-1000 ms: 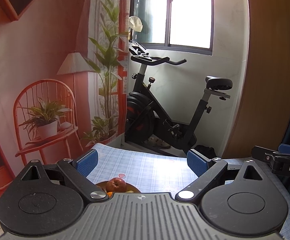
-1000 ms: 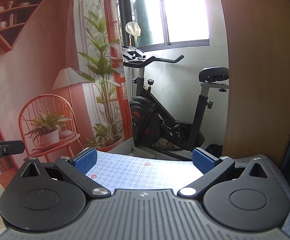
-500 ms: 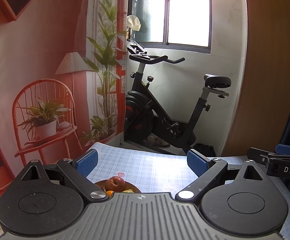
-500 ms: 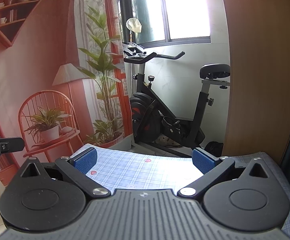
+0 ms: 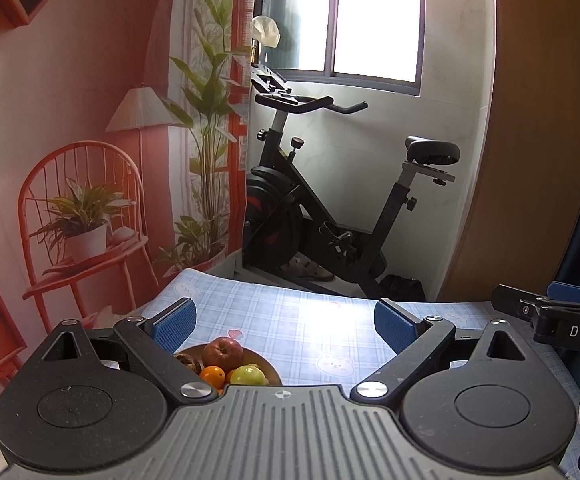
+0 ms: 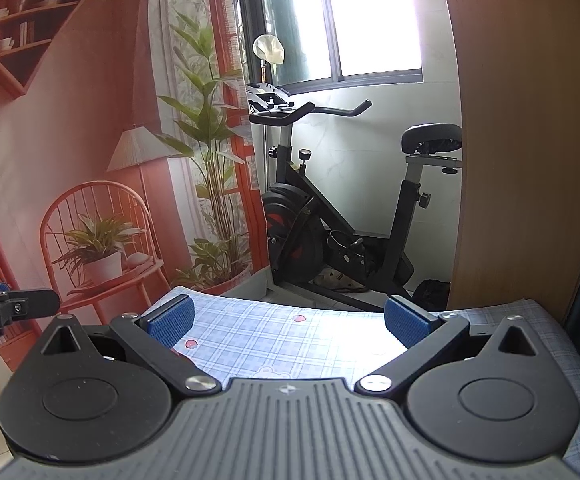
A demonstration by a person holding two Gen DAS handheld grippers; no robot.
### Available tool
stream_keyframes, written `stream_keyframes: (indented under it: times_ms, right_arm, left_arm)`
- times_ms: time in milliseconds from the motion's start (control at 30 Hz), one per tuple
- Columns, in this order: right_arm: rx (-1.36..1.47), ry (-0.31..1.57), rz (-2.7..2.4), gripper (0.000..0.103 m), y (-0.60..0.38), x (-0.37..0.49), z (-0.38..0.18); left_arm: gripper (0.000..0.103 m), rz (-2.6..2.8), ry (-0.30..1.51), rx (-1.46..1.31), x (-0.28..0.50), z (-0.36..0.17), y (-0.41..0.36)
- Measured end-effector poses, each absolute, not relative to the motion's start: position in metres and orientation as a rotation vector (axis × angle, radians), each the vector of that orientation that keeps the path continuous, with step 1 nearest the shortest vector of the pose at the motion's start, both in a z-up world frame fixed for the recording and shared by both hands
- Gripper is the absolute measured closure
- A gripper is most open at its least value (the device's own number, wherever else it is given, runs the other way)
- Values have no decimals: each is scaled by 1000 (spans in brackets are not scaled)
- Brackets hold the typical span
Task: Organize fruits
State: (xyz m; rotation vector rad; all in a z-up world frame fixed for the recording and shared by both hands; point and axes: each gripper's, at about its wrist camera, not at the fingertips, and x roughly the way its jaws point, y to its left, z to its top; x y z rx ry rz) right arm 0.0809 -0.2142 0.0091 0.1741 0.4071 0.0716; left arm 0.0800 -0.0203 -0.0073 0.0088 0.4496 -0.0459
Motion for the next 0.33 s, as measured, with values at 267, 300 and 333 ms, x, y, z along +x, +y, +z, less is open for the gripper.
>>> stream_keyframes:
  times_ms: [267, 300, 333]
  right_arm:
    - [161, 414, 77, 0, -212, 81, 8]
    - [160, 416, 77, 0, -211, 81, 8]
    - [159, 418, 79, 0, -211, 81, 7]
  left_arm:
    - [6, -39, 461, 10, 81, -11, -19]
    - [6, -36, 463, 10, 81, -12, -18]
    - [6, -33, 465, 11, 82, -12, -18]
